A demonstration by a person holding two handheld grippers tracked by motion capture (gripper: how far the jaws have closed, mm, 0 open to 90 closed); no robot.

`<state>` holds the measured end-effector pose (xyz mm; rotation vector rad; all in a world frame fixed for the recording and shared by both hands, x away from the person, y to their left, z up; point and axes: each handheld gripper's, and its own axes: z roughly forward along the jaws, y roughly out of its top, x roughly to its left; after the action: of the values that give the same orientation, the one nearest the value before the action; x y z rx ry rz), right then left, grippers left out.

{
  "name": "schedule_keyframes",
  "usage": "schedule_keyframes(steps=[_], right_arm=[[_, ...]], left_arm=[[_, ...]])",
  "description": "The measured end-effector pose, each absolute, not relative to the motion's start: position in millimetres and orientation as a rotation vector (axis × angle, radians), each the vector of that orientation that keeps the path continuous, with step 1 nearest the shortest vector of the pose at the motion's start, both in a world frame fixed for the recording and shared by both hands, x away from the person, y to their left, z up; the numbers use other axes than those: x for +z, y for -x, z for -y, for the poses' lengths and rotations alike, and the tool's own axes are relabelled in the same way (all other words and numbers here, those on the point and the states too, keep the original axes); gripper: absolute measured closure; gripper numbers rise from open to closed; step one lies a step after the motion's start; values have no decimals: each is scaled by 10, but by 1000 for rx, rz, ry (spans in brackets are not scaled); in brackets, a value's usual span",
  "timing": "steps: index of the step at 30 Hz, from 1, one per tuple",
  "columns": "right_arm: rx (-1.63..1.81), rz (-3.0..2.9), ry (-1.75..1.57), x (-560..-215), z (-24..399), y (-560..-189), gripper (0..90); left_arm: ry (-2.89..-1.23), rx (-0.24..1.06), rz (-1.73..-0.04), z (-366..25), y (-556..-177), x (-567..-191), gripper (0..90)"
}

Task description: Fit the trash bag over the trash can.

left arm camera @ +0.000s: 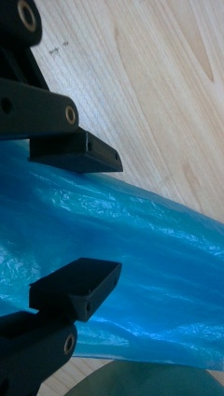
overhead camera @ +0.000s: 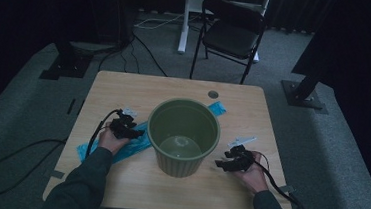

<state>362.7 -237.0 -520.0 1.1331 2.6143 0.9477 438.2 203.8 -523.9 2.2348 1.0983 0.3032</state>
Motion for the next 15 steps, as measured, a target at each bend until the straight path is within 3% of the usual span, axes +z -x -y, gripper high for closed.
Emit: schedule_keyframes(steps=[9,15], right_arm=[[941,-2620,-1133,-5206,2373,-3623,386],[937,-2631,-1123,-5214,2363,-3621,400]], left_arm=[[-2250,309,-1094,-2010,-4365,-5270,489],[-2276,382,-1096,-1975,-4330,-5267,574]])
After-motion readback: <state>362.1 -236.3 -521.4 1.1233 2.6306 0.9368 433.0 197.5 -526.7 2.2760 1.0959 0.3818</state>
